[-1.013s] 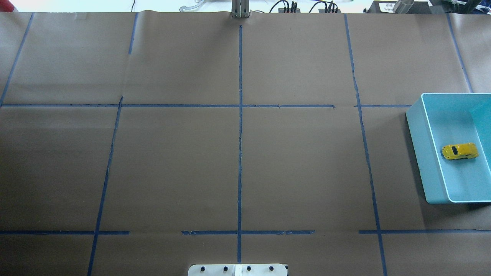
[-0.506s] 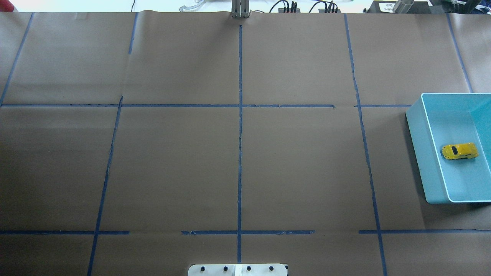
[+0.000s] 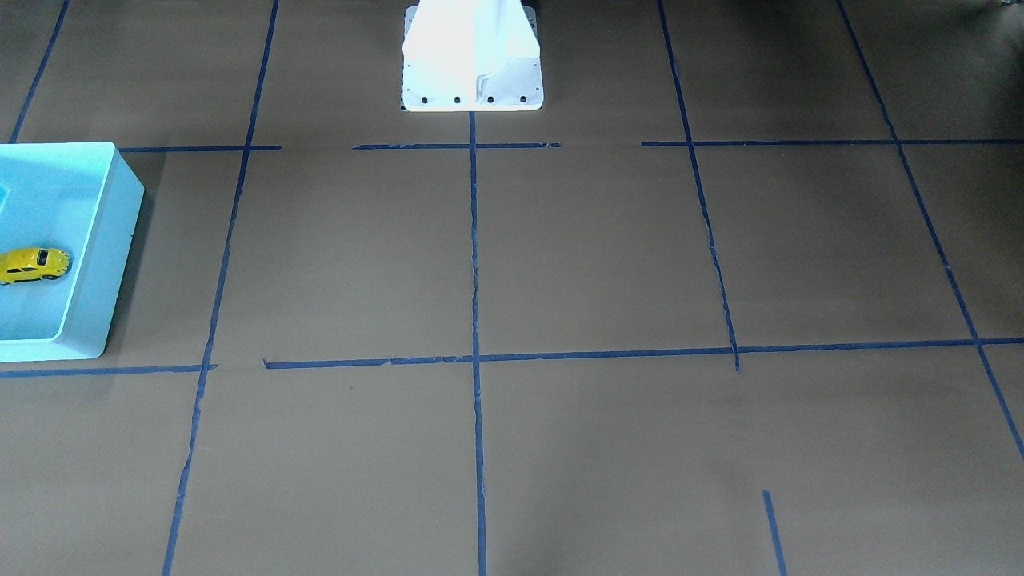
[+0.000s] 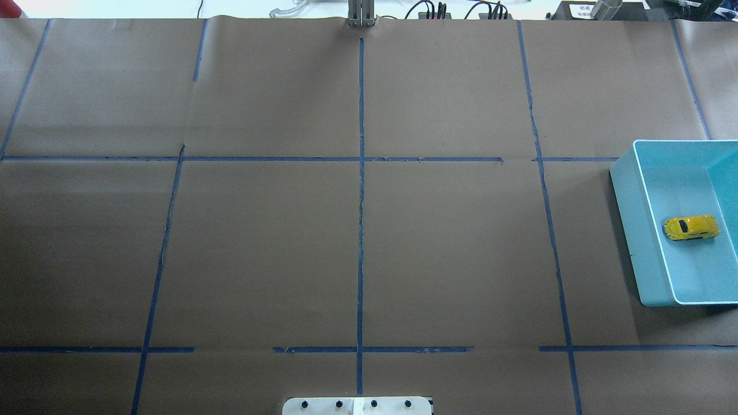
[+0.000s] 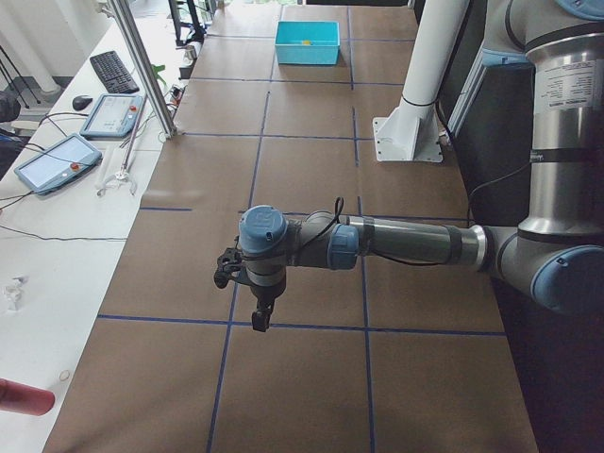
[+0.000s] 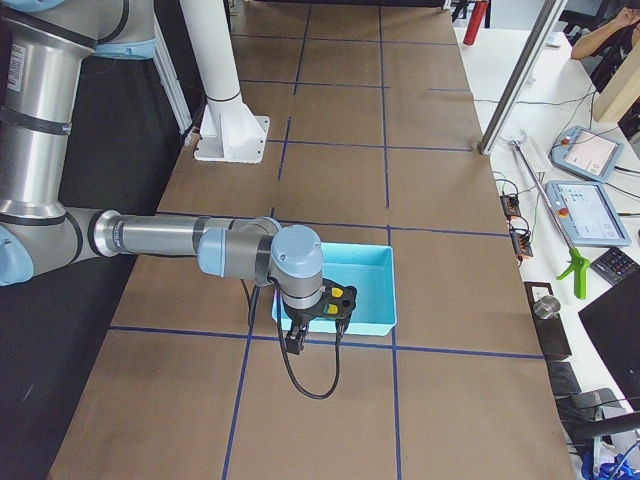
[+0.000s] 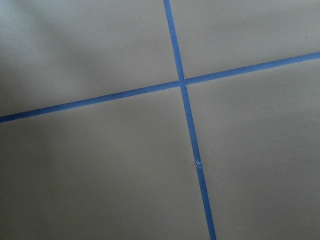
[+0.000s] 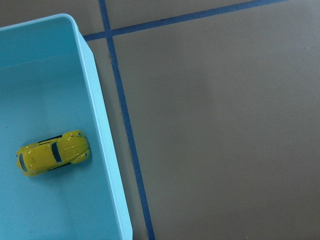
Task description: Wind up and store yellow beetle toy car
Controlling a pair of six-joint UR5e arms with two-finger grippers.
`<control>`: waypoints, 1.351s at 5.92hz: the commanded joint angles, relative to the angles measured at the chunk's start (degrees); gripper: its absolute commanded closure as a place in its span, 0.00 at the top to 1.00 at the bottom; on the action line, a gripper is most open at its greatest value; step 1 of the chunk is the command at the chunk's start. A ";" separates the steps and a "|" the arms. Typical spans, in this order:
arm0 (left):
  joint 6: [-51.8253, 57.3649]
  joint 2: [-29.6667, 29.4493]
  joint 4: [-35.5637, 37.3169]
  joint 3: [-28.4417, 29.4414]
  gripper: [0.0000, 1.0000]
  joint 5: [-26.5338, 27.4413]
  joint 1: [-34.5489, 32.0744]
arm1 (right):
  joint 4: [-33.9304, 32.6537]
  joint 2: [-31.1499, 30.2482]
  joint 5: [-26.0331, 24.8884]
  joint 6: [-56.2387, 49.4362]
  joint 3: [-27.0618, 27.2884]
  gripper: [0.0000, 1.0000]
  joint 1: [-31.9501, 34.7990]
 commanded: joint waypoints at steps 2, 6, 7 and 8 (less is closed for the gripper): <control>0.53 -0.03 0.55 0.27 1.00 -0.01 0.09 | 0.13 1.56 -0.24 0.42 -0.16 1.00 -4.84; 0.44 0.50 0.81 0.53 1.00 0.17 0.00 | 0.49 3.14 -0.33 0.51 -3.50 1.00 -4.76; 0.44 0.94 0.81 0.62 1.00 0.17 0.00 | 0.49 3.84 -0.25 0.25 -3.06 1.00 -4.41; 0.36 1.03 0.81 1.05 1.00 0.17 0.00 | 0.40 3.76 -0.42 -0.10 -2.19 1.00 -4.32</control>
